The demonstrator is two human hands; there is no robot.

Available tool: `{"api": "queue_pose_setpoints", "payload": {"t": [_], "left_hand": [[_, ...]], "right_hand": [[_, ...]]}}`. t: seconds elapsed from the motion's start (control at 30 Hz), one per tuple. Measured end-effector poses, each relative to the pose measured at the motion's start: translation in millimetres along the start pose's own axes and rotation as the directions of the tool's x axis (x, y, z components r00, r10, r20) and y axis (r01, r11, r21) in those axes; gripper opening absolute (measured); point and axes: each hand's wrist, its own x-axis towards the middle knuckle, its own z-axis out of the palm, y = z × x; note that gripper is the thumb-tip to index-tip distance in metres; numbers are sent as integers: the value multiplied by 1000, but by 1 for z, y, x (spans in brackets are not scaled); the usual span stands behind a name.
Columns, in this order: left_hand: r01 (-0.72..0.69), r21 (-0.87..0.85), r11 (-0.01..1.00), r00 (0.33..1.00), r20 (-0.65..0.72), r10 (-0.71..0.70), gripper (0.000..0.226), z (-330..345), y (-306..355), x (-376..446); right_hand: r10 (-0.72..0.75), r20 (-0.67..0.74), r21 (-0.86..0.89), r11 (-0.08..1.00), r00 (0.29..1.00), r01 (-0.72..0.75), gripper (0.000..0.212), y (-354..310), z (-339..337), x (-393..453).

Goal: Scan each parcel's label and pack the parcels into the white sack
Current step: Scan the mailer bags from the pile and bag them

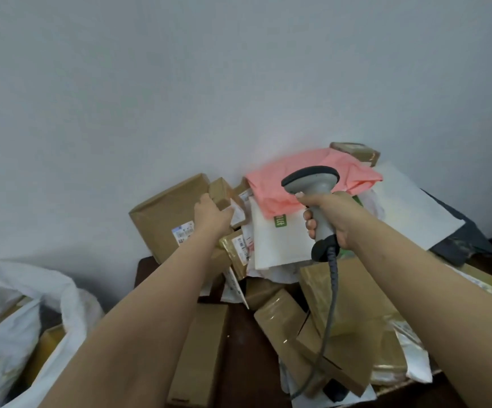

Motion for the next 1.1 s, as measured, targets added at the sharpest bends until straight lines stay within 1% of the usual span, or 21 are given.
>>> {"api": "queue_pose_setpoints", "payload": {"t": [0.07,0.2,0.27,0.33,0.43,0.5,0.6,0.67,0.77,0.8,0.83,0.93,0.97,1.0,1.03,1.07,1.1], "left_hand": [[27,3,1000,999,-21,-27,70,8,6,15],[10,94,995,1000,11,-11,76,14,12,40],[20,92,996,1000,-3,-20,63,13,13,50],[-21,77,997,1000,5,21,46,13,13,57],[-119,147,982,990,95,106,46,10,6,65],[-142,198,970,983,144,114,42,8,0,66],[-160,243,957,981,145,128,37,4,-3,68],[-182,222,958,979,130,156,29,4,-2,68],[-164,97,982,983,97,154,16,-5,1,64],[-170,65,983,982,100,163,15,-11,1,62],[-192,57,980,975,120,184,24,-19,0,60],[-235,96,967,955,210,211,76,-50,-4,50],[-255,132,958,950,220,222,85,-60,-6,48],[-283,166,945,945,218,244,87,-69,-10,46],[-307,186,933,942,200,270,83,-77,-15,44],[-318,174,932,942,164,291,75,-83,-21,42],[-297,129,946,952,119,282,65,-91,-28,40]], "right_hand": [[23,18,-1,1000,1000,-23,13,-2,-6,13],[50,59,-10,999,997,-49,17,-2,-13,34],[62,84,-19,998,995,-60,17,-2,-15,41],[73,107,-25,997,992,-71,18,-1,-15,47],[84,121,-25,996,989,-82,18,0,-15,53],[84,110,-25,996,990,-82,17,1,-14,55],[86,100,-20,996,991,-84,17,5,-9,53],[84,92,-26,996,992,-82,17,7,-6,51],[72,75,-27,997,995,-71,17,8,1,44],[64,66,-23,998,996,-63,17,8,3,42],[54,55,-19,998,997,-53,18,8,6,39],[24,18,4,1000,1000,-24,18,9,19,30],[12,7,13,1000,1000,-12,18,9,25,26],[-3,-1,20,1000,1000,3,18,9,32,22],[-20,-1,25,1000,1000,20,18,8,39,18],[-36,6,27,999,999,36,17,9,46,13],[-49,16,26,998,999,49,16,10,53,8]]}}
